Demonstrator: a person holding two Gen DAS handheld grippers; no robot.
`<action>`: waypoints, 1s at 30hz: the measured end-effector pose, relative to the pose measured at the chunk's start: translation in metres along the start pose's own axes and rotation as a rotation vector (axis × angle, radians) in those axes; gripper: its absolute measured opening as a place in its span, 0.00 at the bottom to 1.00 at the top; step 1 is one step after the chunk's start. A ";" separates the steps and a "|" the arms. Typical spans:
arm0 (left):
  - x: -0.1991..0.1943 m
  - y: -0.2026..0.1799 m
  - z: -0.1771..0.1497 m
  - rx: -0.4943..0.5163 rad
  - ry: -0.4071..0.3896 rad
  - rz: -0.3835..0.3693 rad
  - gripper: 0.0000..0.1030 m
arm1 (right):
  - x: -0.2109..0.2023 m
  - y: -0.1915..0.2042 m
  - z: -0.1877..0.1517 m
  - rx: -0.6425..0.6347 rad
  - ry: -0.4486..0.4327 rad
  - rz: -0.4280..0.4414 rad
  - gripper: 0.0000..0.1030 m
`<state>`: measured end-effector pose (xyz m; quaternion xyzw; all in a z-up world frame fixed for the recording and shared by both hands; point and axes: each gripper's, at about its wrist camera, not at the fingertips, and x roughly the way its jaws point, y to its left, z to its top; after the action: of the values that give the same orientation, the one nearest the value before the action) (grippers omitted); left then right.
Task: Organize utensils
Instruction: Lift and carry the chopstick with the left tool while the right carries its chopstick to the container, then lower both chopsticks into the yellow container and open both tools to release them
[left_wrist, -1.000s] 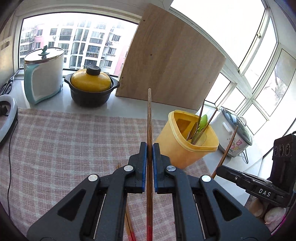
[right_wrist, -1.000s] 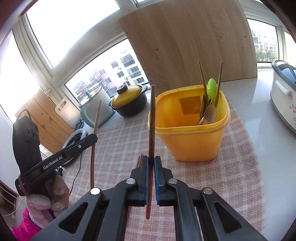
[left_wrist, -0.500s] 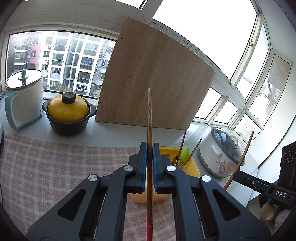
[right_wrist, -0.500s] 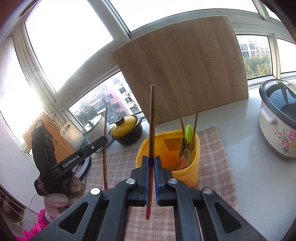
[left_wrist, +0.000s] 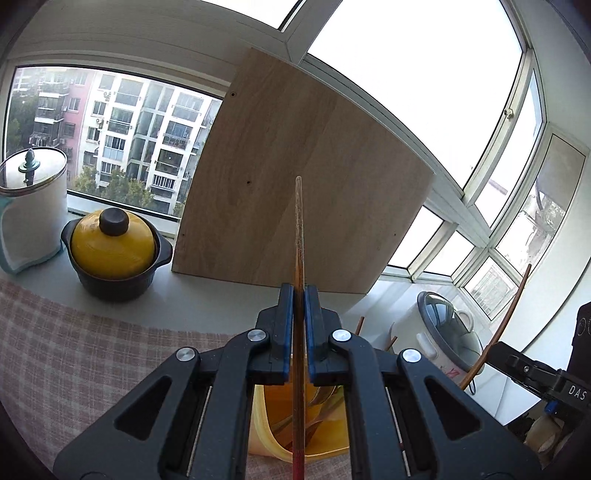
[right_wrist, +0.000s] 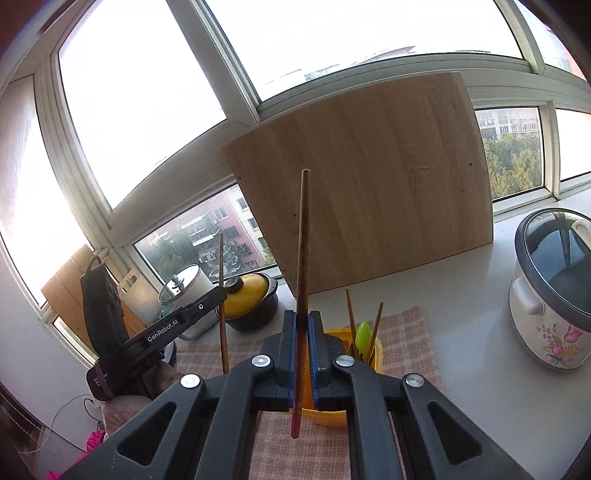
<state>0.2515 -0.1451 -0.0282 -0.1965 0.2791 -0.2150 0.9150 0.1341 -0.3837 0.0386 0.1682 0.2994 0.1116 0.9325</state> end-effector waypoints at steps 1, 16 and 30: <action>0.004 0.000 0.001 -0.004 -0.002 -0.002 0.04 | 0.001 -0.001 0.002 0.002 -0.007 -0.002 0.03; 0.051 -0.013 -0.013 0.057 -0.038 0.023 0.04 | 0.055 -0.022 0.004 0.007 0.023 -0.072 0.03; 0.054 -0.004 -0.031 0.074 0.020 0.028 0.04 | 0.098 -0.032 -0.022 0.015 0.134 -0.086 0.03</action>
<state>0.2720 -0.1832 -0.0727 -0.1565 0.2827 -0.2142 0.9218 0.2019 -0.3770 -0.0413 0.1542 0.3691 0.0801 0.9130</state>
